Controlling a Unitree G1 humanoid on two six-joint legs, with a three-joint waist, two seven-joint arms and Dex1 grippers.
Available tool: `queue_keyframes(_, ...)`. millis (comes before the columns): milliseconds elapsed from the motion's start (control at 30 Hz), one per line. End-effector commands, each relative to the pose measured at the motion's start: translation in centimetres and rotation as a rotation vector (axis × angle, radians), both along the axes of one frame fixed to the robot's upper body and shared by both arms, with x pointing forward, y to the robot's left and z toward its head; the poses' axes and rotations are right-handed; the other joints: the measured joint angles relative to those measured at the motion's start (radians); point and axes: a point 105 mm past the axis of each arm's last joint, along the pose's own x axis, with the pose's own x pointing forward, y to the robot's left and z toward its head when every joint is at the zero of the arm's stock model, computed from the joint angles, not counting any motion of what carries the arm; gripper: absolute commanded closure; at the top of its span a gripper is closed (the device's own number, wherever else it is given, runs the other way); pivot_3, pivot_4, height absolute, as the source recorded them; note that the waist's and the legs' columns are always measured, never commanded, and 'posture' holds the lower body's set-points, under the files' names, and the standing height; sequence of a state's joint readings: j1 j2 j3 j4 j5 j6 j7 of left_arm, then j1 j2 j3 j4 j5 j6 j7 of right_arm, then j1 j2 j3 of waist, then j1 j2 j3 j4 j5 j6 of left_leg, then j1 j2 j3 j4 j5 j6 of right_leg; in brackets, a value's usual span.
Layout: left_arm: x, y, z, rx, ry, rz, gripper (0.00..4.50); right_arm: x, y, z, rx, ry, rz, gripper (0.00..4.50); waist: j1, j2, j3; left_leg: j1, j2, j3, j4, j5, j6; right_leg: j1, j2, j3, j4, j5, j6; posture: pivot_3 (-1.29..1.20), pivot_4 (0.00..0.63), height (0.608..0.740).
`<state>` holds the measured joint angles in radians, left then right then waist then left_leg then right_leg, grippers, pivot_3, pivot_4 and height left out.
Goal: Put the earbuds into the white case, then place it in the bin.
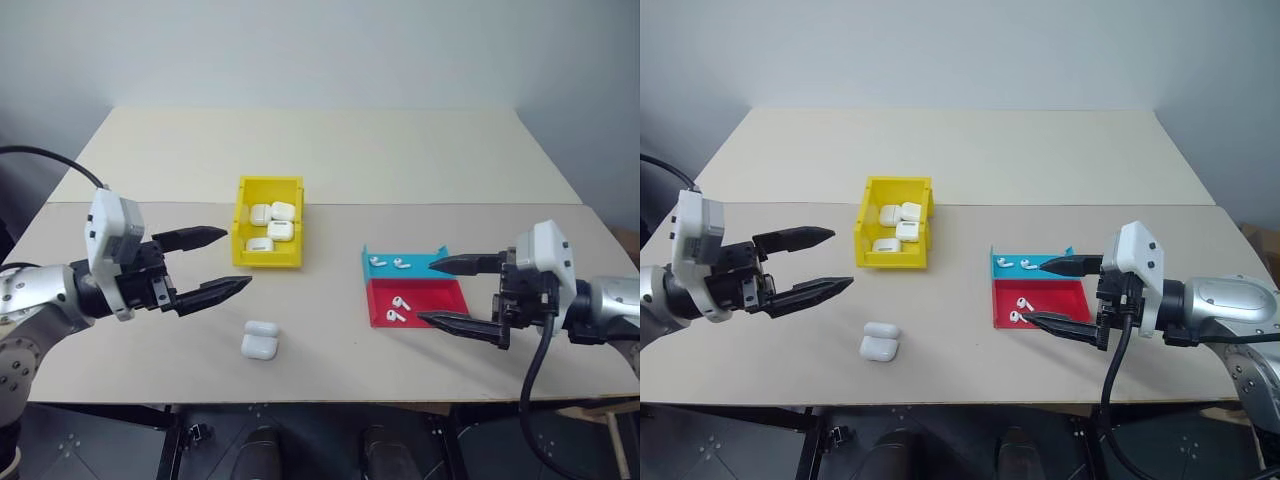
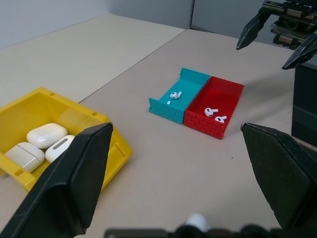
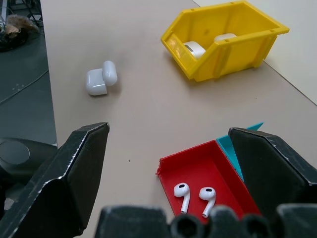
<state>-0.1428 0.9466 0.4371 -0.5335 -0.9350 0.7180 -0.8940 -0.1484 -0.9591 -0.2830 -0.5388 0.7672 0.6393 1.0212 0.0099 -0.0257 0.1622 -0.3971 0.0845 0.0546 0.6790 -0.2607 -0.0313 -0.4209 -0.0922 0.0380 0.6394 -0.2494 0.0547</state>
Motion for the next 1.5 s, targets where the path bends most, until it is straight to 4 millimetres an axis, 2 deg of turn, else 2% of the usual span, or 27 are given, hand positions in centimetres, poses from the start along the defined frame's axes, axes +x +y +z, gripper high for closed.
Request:
queue_keyframes(33,0.1,0.0,1.1,0.008,-0.039,0.011,0.0,-0.2,0.3,0.9,0.004,-0.063,0.018,0.01,0.0,0.0,0.0,0.0,0.0,0.0,0.0,0.0,0.0,0.0,0.0,0.0,0.0,0.0,0.0,0.0,0.15,0.74)
queue_keyframes(300,-0.8,-0.9,0.7,0.083,0.002,-0.042,0.0,-0.1,0.2,0.9,0.002,-0.062,0.019,0.01,0.0,0.0,0.0,0.0,0.0,0.0,0.0,0.0,0.0,0.0,0.0,0.0,0.0,0.0,0.0,0.0,0.15,0.74)
queue_keyframes(367,-0.8,-1.2,0.6,0.1,0.002,-0.042,0.37,0.0,0.3,0.8,0.0,-0.065,0.023,0.0,0.0,0.0,0.0,0.0,0.0,0.0,0.0,0.0,0.0,0.0,0.0,0.0,0.0,0.0,0.0,0.0,0.15,0.74)
queue_keyframes(533,-1.2,-2.6,0.3,0.054,0.031,-0.081,1.91,0.5,0.4,1.3,0.007,-0.074,0.018,0.0,0.0,0.0,0.0,0.0,0.0,0.0,0.0,0.0,0.0,0.0,0.0,0.0,0.0,0.0,0.0,0.0,0.15,0.74)
queue_keyframes(700,-1.9,-5.6,-2.6,0.053,0.129,-0.144,3.52,0.1,0.3,1.3,-0.001,-0.07,0.01,0.0,0.003,0.0,0.0,-0.001,0.0,0.0,0.0,0.0,0.0,0.0,0.0,0.0,0.0,0.0,0.0,0.0,0.15,0.74)
queue_keyframes(800,-1.7,-6.4,-3.7,0.081,0.14,-0.152,4.46,-0.3,0.2,1.3,-0.001,-0.065,0.002,0.0,0.002,0.0,0.0,0.0,0.0,0.0,0.0,0.0,0.0,0.0,0.0,0.0,0.0,0.0,0.0,0.0,0.15,0.74)
queue_keyframes(967,-2.2,-7.9,-6.6,0.206,0.232,-0.181,4.46,-0.7,0.2,1.0,-0.008,-0.051,-0.017,0.0,0.0,0.0,0.0,0.0,0.0,0.0,0.0,0.0,0.0,0.001,0.0,0.001,0.0,0.0,0.0,0.0,0.15,0.74)
queue_keyframes(1200,-2.4,-8.4,-10.1,0.299,0.45,-0.085,4.46,-1.0,0.2,1.1,-0.009,-0.041,-0.039,0.0,0.002,0.0,0.0,0.001,-0.001,-0.001,0.0,0.0,0.0,0.001,0.0,0.001,0.0,0.0,0.0,0.0,0.15,0.74)
queue_keyframes(1400,-1.2,-8.7,-11.8,0.353,0.549,0.03,4.46,-1.1,0.2,1.0,-0.007,-0.038,-0.048,0.0,0.002,-0.001,0.0,0.001,-0.001,-0.002,0.001,0.0,0.0,0.002,0.0,0.0,0.0,0.0,0.0,0.0,0.15,0.74)
queue_keyframes(1500,-0.8,-8.5,-12.2,0.406,0.537,0.07,4.46,-1.2,0.3,1.0,-0.006,-0.038,-0.054,0.0,-0.001,-0.001,0.0,0.001,-0.001,-0.002,0.001,0.0,0.0,0.002,0.0,0.001,0.0,0.0,0.0,0.0,0.15,0.74)
